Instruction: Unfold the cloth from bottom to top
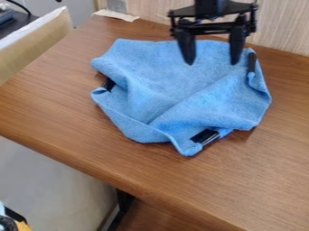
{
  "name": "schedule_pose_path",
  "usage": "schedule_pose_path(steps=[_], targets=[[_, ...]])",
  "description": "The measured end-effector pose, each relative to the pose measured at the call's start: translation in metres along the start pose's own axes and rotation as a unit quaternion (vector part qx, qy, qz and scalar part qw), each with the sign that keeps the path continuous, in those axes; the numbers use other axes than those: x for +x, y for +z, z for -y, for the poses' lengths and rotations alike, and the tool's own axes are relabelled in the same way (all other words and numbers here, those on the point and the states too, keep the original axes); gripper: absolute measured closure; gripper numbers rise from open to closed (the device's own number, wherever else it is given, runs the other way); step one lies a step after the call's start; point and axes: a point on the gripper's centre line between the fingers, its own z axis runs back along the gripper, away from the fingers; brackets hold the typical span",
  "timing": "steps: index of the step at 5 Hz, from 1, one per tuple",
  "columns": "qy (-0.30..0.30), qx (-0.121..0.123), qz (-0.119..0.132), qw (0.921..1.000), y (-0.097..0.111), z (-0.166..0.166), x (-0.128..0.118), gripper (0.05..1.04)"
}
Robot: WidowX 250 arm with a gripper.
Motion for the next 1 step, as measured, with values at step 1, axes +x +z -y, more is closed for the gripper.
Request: schedule_pose_path(steps=[1], targets=[[-0.002, -0.027, 0.006, 0.9996, -0.0065, -0.0127, -0.0106, 0.083]])
